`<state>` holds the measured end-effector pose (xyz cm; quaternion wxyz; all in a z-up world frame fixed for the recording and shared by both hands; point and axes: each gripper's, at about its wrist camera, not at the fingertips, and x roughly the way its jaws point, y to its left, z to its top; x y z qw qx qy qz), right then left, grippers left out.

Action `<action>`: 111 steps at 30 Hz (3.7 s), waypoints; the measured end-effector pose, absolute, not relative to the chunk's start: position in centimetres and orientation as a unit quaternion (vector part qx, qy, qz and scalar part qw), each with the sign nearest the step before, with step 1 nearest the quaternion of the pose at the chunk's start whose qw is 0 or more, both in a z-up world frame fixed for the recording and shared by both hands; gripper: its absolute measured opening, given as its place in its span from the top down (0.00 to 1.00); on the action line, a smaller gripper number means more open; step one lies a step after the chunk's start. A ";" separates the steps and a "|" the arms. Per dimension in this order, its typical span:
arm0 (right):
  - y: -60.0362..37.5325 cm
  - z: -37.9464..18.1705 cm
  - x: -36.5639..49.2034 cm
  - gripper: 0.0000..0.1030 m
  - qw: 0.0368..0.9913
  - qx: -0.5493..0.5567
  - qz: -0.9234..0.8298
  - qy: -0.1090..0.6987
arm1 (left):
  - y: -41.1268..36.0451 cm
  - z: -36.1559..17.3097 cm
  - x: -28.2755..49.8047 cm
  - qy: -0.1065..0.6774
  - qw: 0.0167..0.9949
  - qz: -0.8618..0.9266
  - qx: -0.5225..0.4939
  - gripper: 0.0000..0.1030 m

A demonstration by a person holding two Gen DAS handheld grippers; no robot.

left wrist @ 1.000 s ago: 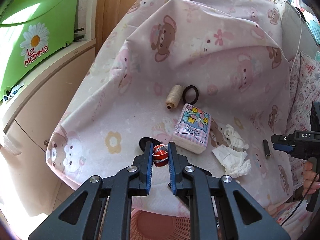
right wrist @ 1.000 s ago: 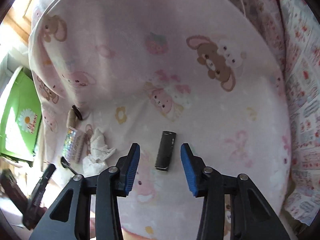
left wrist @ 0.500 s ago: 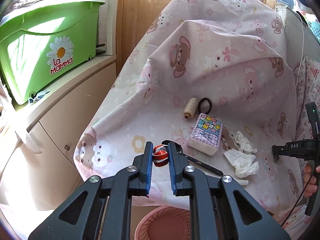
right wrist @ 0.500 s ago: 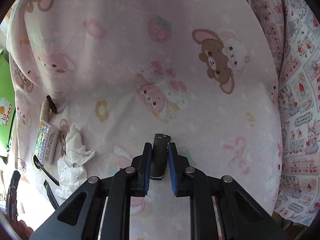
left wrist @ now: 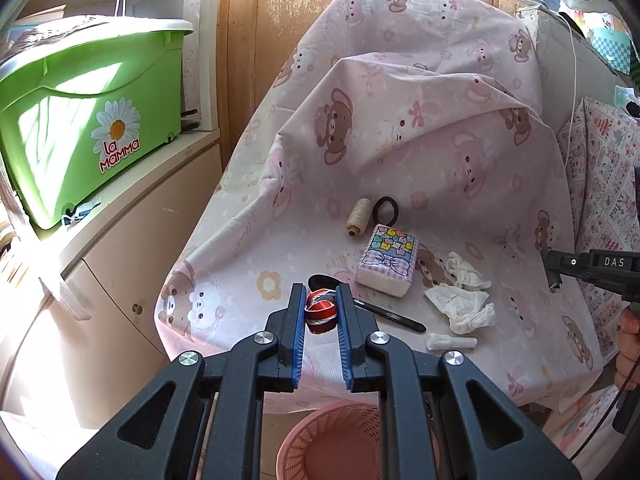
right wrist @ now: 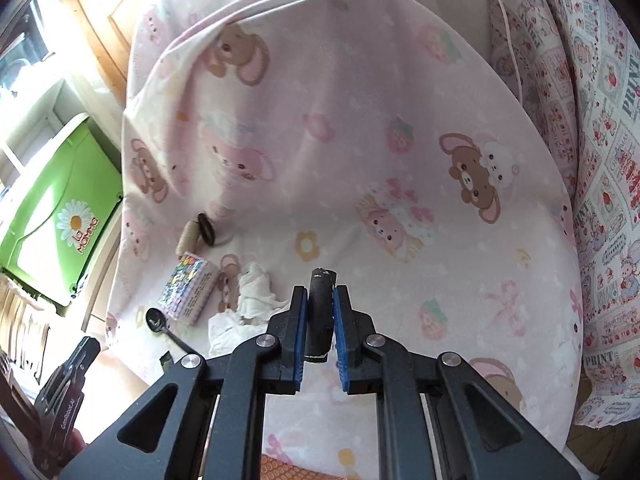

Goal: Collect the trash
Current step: 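Carry the red object and black cylinder with both tools over the pink wastebasket, then open both tools to drop the held items into the wastebasket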

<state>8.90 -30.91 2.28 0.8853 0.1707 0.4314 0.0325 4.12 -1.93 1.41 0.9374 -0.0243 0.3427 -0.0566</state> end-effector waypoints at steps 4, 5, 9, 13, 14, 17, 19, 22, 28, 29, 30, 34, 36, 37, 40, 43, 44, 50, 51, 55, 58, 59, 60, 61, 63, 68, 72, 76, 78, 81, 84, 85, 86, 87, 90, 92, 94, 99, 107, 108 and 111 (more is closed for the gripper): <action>-30.4 3.3 7.0 0.86 0.887 0.178 0.072 0.420 | -1.9 1.6 3.1 0.343 0.938 -0.056 -0.015 0.86; -30.2 3.6 6.6 0.86 0.889 0.175 0.077 0.417 | -1.9 1.7 2.7 0.340 0.939 -0.052 -0.012 0.86; -29.6 5.1 3.8 0.86 0.903 0.150 0.104 0.390 | -1.7 2.0 1.6 0.326 0.944 -0.039 -0.010 0.86; -28.8 6.1 1.7 0.86 0.910 0.149 0.113 0.370 | -1.8 2.4 0.7 0.305 0.952 -0.025 0.001 0.86; -28.7 6.3 1.3 0.87 0.909 0.153 0.118 0.369 | -1.8 2.5 0.5 0.303 0.953 -0.025 0.005 0.86; -28.3 6.4 -0.1 0.87 0.908 0.161 0.123 0.366 | -1.5 2.5 0.2 0.310 0.950 -0.031 0.000 0.86; -27.6 6.4 -1.0 0.87 0.907 0.153 0.133 0.368 | -1.2 2.4 0.0 0.322 0.946 -0.043 -0.017 0.86; -26.6 6.1 -2.0 0.87 0.902 0.149 0.150 0.376 | -1.1 2.0 -0.1 0.346 0.935 -0.068 -0.033 0.86; -23.8 4.9 -3.3 0.87 0.888 0.121 0.181 0.405 | -2.0 0.9 -0.3 0.381 0.921 -0.080 -0.004 0.86; -23.3 4.6 -3.4 0.87 0.886 0.118 0.182 0.410 | -2.1 0.6 -0.2 0.388 0.918 -0.078 0.001 0.86; -23.1 4.2 -3.4 0.87 0.881 0.122 0.187 0.418 | -2.1 0.3 0.0 0.400 0.913 -0.078 0.003 0.86; -22.5 2.4 -3.1 0.87 0.861 0.137 0.194 0.450 | -1.4 -1.3 0.6 0.448 0.889 -0.092 -0.026 0.86; -22.1 1.6 -3.0 0.87 0.855 0.132 0.197 0.462 | -1.0 -2.1 0.8 0.467 0.878 -0.101 -0.039 0.86; -21.9 1.2 -3.0 0.87 0.853 0.127 0.197 0.467 | -1.0 -2.4 0.9 0.475 0.872 -0.106 -0.044 0.86; -21.1 0.0 -2.7 0.87 0.847 0.107 0.193 0.484 | -1.2 -3.6 1.2 0.500 0.857 -0.118 -0.044 0.86; -20.2 -1.7 -2.3 0.87 0.837 0.086 0.186 0.508 | -1.7 -5.2 1.4 0.524 0.844 -0.113 -0.028 0.86; -19.9 -2.4 -2.2 0.87 0.833 0.080 0.183 0.516 | -1.9 -5.9 1.5 0.533 0.838 -0.109 -0.023 0.86; -18.2 -7.1 -1.4 0.87 0.814 0.028 0.148 0.561 | -3.1 -10.4 2.1 0.585 0.806 -0.089 0.001 0.86; -18.0 -7.9 -1.3 0.87 0.811 0.019 0.143 0.567 | -3.2 -11.0 2.2 0.590 0.802 -0.088 0.004 0.86; -17.3 -10.3 -1.2 0.87 0.803 -0.009 0.128 0.582 | -3.8 -13.0 2.4 0.608 0.790 -0.072 0.025 0.85; -16.9 -11.3 -1.4 0.87 0.804 -0.029 0.118 0.582 | -3.8 -14.5 2.3 0.630 0.773 -0.072 0.018 0.85; -16.8 -11.6 -1.5 0.87 0.805 -0.031 0.114 0.581 | -3.8 -14.8 2.3 0.636 0.768 -0.072 0.015 0.85; -16.7 -11.9 -1.6 0.87 0.805 -0.033 0.109 0.582 | -3.8 -15.2 2.4 0.641 0.764 -0.071 0.013 0.85; -16.6 -12.2 -1.6 0.87 0.804 -0.039 0.106 0.584 | -3.9 -15.6 2.5 0.644 0.761 -0.071 0.013 0.85; -16.4 -12.6 -1.5 0.87 0.803 -0.049 0.103 0.585 | -4.0 -16.1 2.5 0.649 0.758 -0.072 0.015 0.84; -16.6 -13.3 -1.0 0.87 0.804 -0.040 0.091 0.586 | -4.2 -17.4 2.7 0.658 0.750 -0.068 0.025 0.84; -16.6 -14.7 -0.8 0.87 0.796 -0.058 0.080 0.597 | -4.3 -18.2 2.7 0.665 0.744 -0.061 0.032 0.83; -16.7 -15.5 -0.6 0.86 0.791 -0.062 0.078 0.604 | -4.2 -18.3 2.7 0.666 0.743 -0.055 0.033 0.82; -16.8 -15.3 -0.6 0.85 0.790 -0.060 0.076 0.606 | -4.2 -18.1 2.7 0.665 0.745 -0.048 0.038 0.81; -17.0 -15.1 -0.8 0.78 0.790 -0.068 0.069 0.605 | -4.1 -17.9 2.9 0.664 0.745 -0.044 0.041 0.71; -16.8 -15.0 -0.6 0.61 0.791 -0.077 0.067 0.604 | -4.0 -17.5 2.8 0.658 0.751 -0.037 0.046 0.66; -16.8 -14.8 -0.6 0.57 0.793 -0.080 0.064 0.601 | -3.9 -17.4 2.8 0.657 0.752 -0.036 0.047 0.63; -16.9 -14.6 -0.7 0.55 0.795 -0.082 0.062 0.598 | -3.9 -17.3 2.8 0.656 0.752 -0.036 0.047 0.61; -17.0 -14.5 -0.7 0.55 0.796 -0.082 0.061 0.596 | -3.8 -17.1 2.8 0.655 0.753 -0.037 0.046 0.60; -17.3 -14.1 -0.5 0.54 0.794 -0.075 0.061 0.601 | -4.0 -16.5 2.7 0.648 0.759 -0.039 0.051 0.58; -17.7 -13.5 -0.5 0.54 0.797 -0.068 0.060 0.597 | -4.0 -15.8 2.7 0.638 0.767 -0.037 0.052 0.57; -18.0 -12.6 -0.6 0.53 0.804 -0.062 0.056 0.589 | -3.8 -15.0 2.7 0.628 0.776 -0.037 0.047 0.56; -19.0 -10.2 -1.0 0.44 0.825 -0.044 0.049 0.562 | -3.5 -12.8 2.8 0.589 0.806 -0.022 0.052 0.43; -19.7 -8.6 -0.9 0.40 0.835 -0.039 0.041 0.547 | -3.6 -12.4 3.1 0.589 0.806 -0.028 0.045 0.31; -19.6 -8.5 -1.0 0.40 0.836 -0.039 0.041 0.546 | -3.7 -12.3 3.1 0.590 0.806 -0.030 0.043 0.29; -19.4 -8.6 -0.9 0.34 0.837 -0.040 0.041 0.544 | -3.4 -12.4 3.2 0.594 0.803 -0.033 0.034 0.29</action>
